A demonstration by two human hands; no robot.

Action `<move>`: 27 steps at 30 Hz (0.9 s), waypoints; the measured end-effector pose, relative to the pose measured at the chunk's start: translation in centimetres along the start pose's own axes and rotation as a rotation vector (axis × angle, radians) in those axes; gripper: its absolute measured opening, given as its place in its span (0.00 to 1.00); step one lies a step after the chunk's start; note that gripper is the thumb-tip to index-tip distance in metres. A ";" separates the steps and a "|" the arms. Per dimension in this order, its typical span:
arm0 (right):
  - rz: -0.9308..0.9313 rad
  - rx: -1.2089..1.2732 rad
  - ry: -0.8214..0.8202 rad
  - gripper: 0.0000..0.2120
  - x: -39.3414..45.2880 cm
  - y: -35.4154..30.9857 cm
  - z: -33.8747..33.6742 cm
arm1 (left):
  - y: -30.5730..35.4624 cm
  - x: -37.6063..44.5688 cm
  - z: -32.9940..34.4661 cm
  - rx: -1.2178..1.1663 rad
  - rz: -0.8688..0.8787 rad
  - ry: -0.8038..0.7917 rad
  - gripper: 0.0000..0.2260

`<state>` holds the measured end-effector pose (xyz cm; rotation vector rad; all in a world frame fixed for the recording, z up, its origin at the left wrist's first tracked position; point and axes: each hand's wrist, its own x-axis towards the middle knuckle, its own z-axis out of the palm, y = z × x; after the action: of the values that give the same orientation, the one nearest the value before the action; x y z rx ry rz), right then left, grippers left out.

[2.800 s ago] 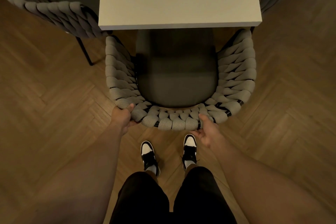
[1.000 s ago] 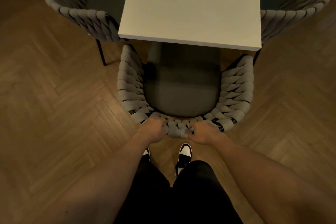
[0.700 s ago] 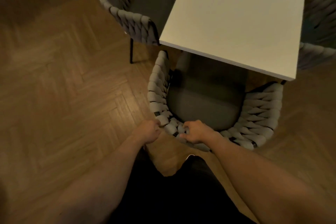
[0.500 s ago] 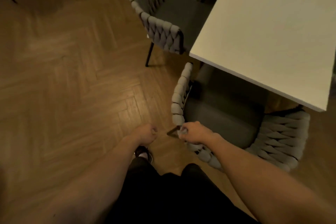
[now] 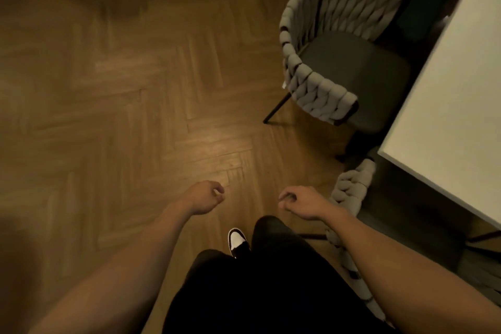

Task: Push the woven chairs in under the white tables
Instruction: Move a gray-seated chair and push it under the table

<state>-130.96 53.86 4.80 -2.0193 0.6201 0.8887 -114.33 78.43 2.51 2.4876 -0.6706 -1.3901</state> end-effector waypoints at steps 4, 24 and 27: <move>-0.003 -0.023 -0.001 0.12 5.3 -3.2 -3.9 | -2.1 3.6 -6.2 0.007 -0.051 -0.017 0.13; 0.047 0.151 0.055 0.06 32.5 -17.7 -32.9 | 3.1 30.7 -40.2 0.115 -0.055 -0.059 0.13; 0.117 0.244 0.131 0.07 35.8 -19.1 -36.6 | 4.7 37.4 -46.5 0.175 -0.022 -0.083 0.13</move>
<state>-81.94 29.79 1.55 -1.8448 0.8834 0.7139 -59.45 54.60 1.06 2.5882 -0.8178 -1.5095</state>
